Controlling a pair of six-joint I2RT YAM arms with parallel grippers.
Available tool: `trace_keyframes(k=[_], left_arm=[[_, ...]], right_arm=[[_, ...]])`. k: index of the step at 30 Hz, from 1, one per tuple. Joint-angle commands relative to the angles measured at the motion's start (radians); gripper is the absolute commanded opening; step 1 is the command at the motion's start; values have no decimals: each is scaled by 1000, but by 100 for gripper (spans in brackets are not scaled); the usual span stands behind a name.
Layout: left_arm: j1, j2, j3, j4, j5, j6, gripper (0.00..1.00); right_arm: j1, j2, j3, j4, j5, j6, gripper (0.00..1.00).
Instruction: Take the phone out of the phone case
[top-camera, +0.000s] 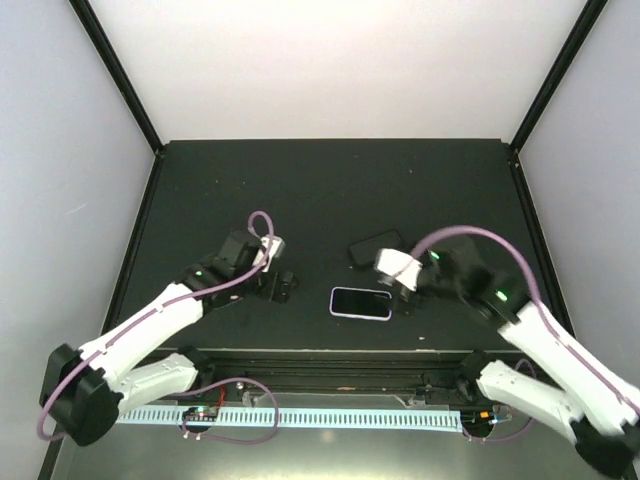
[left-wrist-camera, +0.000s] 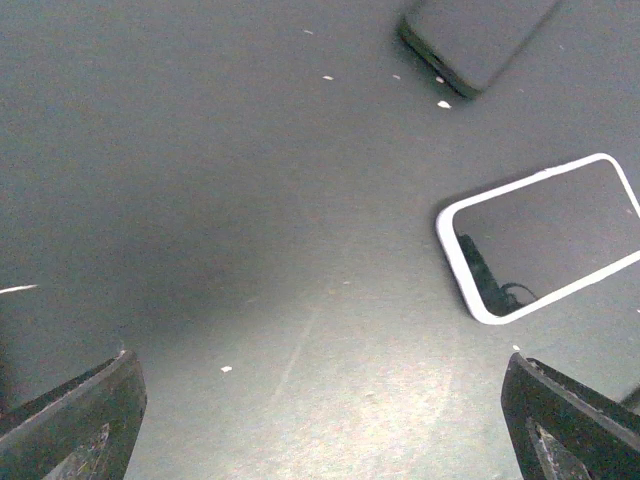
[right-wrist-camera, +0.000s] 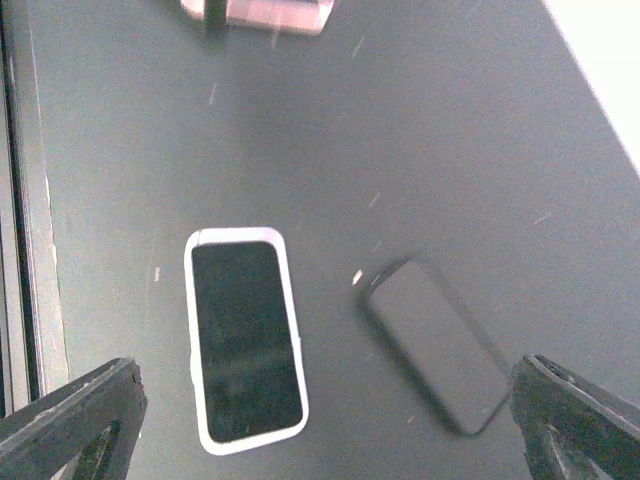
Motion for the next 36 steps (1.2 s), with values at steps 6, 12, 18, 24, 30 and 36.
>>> trace_keyframes(k=[6, 12, 18, 24, 30, 36], left_arm=[[-156, 424, 216, 254, 47, -33, 99], [-212, 739, 425, 254, 93, 82, 99], [-271, 875, 505, 230, 149, 176, 99], [-339, 877, 463, 178, 211, 233, 99], [-452, 750, 332, 185, 193, 186, 99], [-555, 716, 340, 99, -14, 133, 99]], right_arm=[[-171, -418, -243, 190, 80, 284, 100], [-213, -447, -261, 222, 176, 299, 100], [-227, -453, -271, 235, 190, 298, 100], [-233, -446, -272, 231, 183, 300, 100], [-246, -456, -271, 226, 173, 295, 100], [-249, -450, -272, 222, 166, 291, 100]])
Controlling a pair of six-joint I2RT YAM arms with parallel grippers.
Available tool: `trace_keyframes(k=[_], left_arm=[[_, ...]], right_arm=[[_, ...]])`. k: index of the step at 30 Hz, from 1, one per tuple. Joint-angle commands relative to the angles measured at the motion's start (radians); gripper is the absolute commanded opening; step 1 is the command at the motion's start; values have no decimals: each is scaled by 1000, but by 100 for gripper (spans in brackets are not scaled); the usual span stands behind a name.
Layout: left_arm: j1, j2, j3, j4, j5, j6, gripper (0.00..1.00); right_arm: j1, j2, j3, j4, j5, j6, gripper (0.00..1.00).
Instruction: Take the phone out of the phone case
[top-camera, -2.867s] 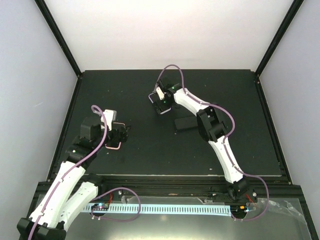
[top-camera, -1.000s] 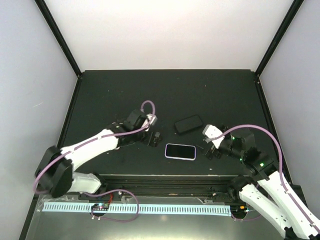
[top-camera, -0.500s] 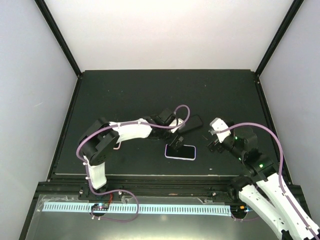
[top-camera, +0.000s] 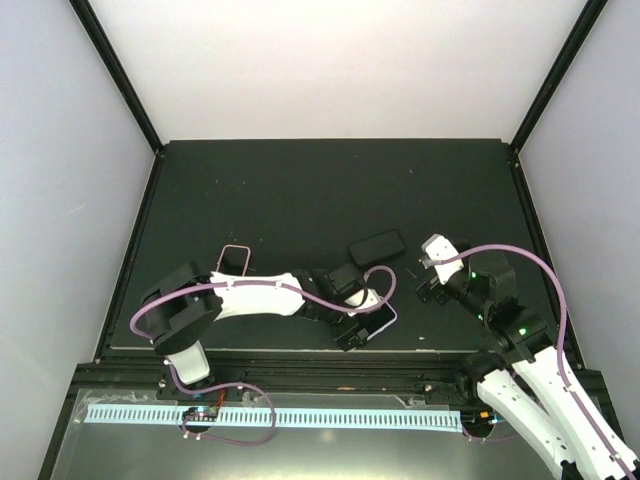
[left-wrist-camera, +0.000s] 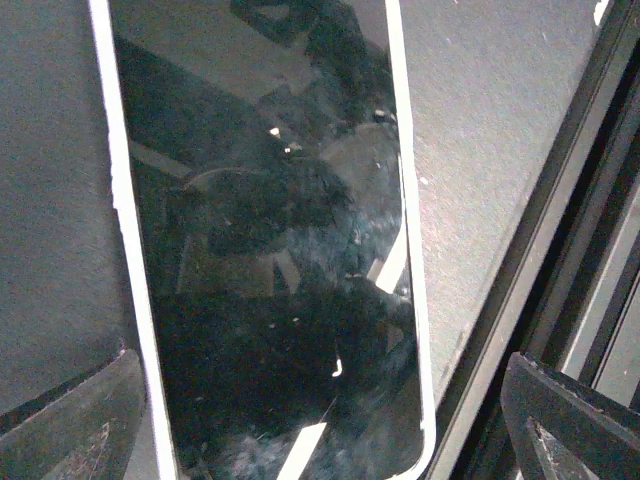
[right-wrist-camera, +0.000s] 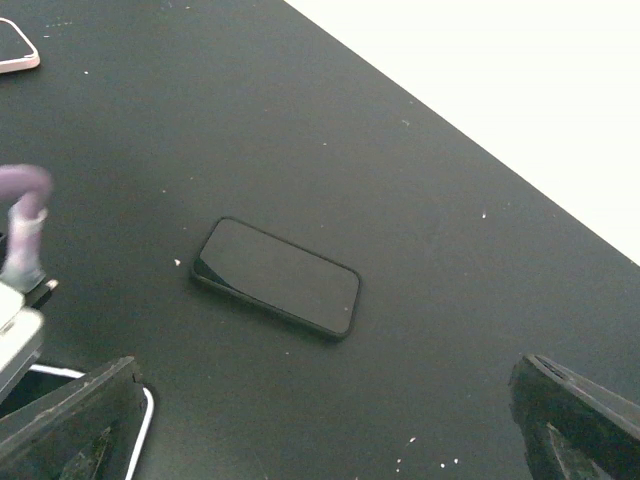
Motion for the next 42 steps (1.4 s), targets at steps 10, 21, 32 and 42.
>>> trace_keyframes(k=[10, 21, 32, 42], left_arm=[[-57, 156, 342, -235, -291, -146, 99], [-69, 291, 468, -260, -286, -126, 99], [-99, 365, 481, -270, -240, -86, 99], [-113, 389, 476, -287, -222, -57, 99]], right_arm=[[-18, -14, -5, 13, -7, 10, 100], [-31, -37, -14, 46, 70, 42, 100], [-32, -37, -17, 49, 67, 40, 100], [-32, -27, -18, 47, 69, 40, 100]])
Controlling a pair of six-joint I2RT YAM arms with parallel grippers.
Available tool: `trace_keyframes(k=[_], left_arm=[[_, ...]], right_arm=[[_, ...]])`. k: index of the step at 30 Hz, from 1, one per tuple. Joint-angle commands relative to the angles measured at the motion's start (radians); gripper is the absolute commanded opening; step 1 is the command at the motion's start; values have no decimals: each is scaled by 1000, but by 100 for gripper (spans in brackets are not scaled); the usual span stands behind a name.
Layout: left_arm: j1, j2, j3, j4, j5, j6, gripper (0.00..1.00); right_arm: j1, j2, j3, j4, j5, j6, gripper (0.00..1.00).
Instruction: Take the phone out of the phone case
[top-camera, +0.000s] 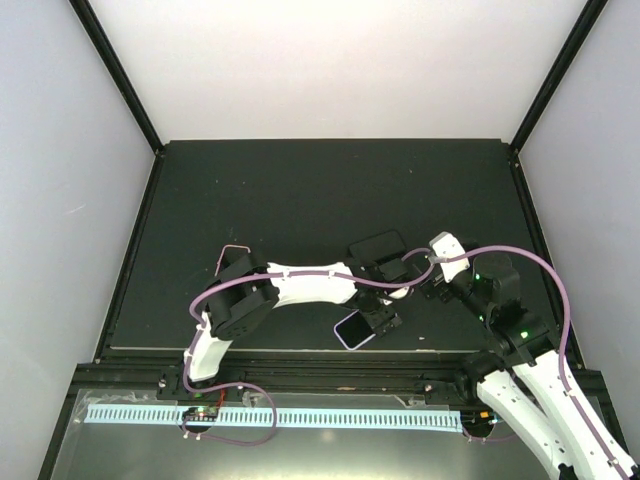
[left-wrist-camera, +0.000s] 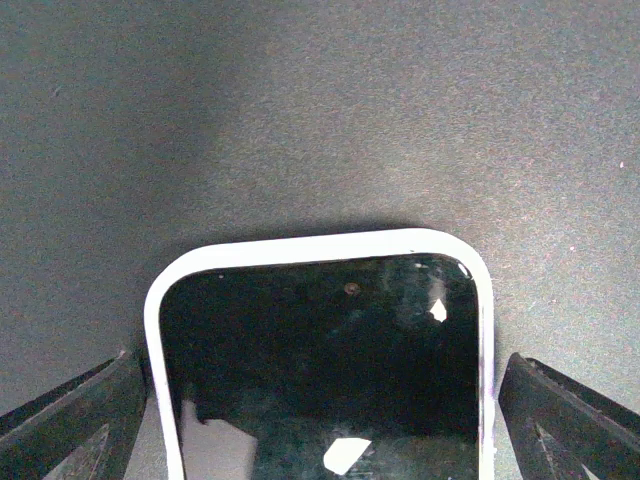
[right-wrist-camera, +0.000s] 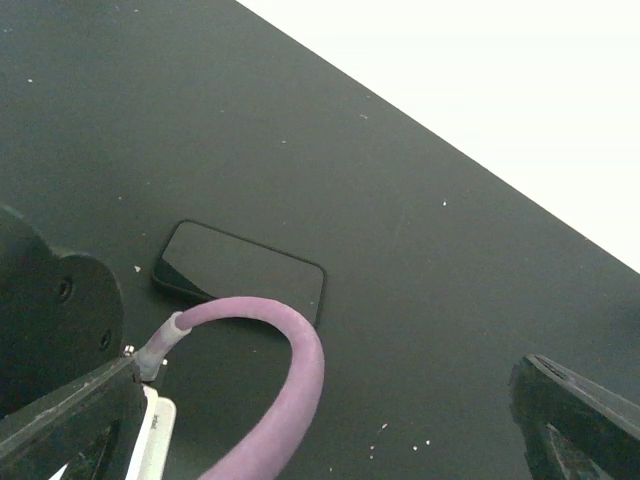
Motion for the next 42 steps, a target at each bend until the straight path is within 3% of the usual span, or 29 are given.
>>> trace_keyframes(k=[1, 7, 13, 22, 27, 35, 42], left_arm=[[-27, 46, 1, -42, 3, 30, 99], [-27, 72, 6, -76, -74, 10, 98], [-28, 48, -18, -74, -77, -6, 84], [1, -114, -82, -59, -137, -64, 71], [34, -250, -134, -37, -159, -159, 59], [42, -530, -258, 66, -247, -337, 51], [95, -732, -303, 177, -359, -390, 44]], right_arm=[[-6, 3, -6, 32, 12, 15, 100], [-6, 4, -7, 33, 11, 15, 100], [-6, 4, -7, 33, 14, 15, 100], [-6, -9, -8, 44, 33, 21, 100], [-38, 74, 8, 60, 153, 54, 100], [-47, 155, 162, -2, 75, 104, 100], [-47, 276, 435, -173, -198, 102, 100]])
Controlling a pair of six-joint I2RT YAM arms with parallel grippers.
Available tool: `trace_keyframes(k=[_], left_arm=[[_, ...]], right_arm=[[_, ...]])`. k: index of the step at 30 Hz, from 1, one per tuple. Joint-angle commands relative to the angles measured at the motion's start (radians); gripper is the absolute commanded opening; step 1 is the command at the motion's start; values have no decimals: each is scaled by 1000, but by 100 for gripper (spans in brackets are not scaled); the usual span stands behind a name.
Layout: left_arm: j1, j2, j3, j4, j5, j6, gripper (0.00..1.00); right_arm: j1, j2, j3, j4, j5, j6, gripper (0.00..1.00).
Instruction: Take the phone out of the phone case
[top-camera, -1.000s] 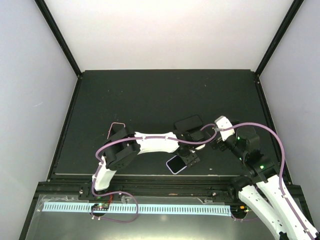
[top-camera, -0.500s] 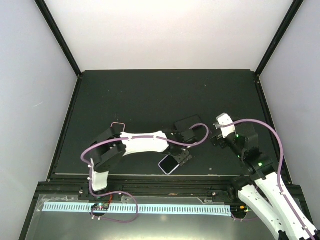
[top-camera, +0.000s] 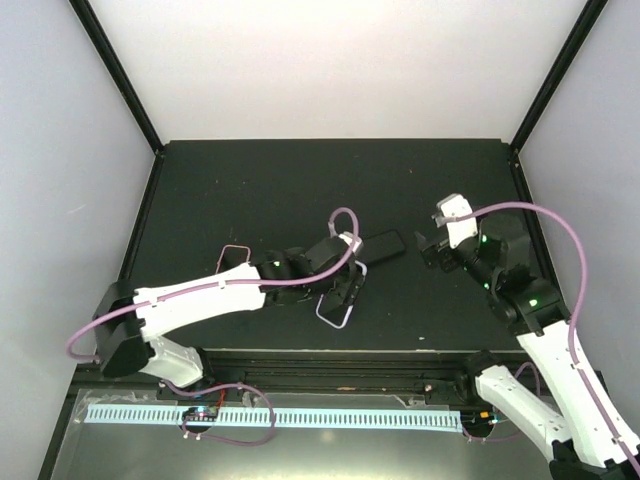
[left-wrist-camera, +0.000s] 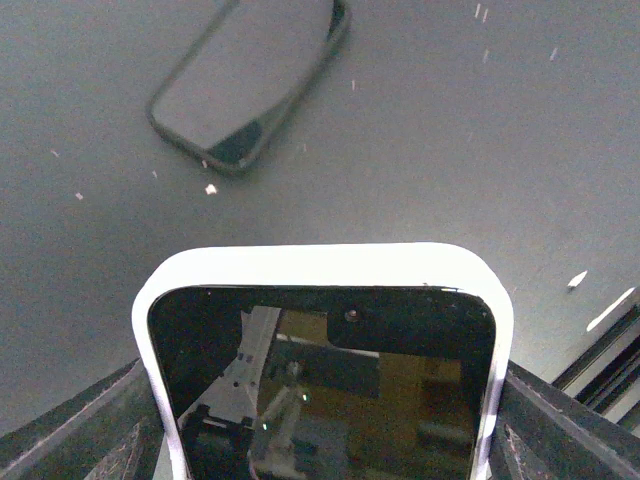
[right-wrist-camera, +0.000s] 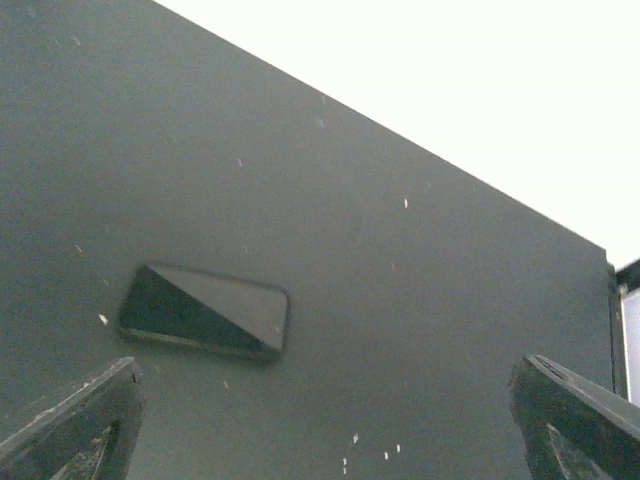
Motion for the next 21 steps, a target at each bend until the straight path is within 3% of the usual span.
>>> trace_keyframes(k=[1, 4, 6, 12, 16, 21], left_arm=[[57, -122, -17, 163, -125, -80, 44], [101, -222, -109, 338, -167, -122, 43], [118, -271, -164, 450, -192, -147, 43], [122, -323, -179, 498, -259, -259, 33], [121, -350, -249, 587, -298, -367, 38], [108, -351, -243, 581, -332, -427, 38]], right_arm=[[-2, 61, 137, -120, -239, 11, 100], [3, 141, 188, -217, -461, -78, 100], [12, 180, 193, -219, -514, -92, 100], [86, 243, 161, -84, -478, -18, 98], [181, 281, 142, -25, -423, 13, 92], [277, 339, 120, 71, -363, 72, 88]])
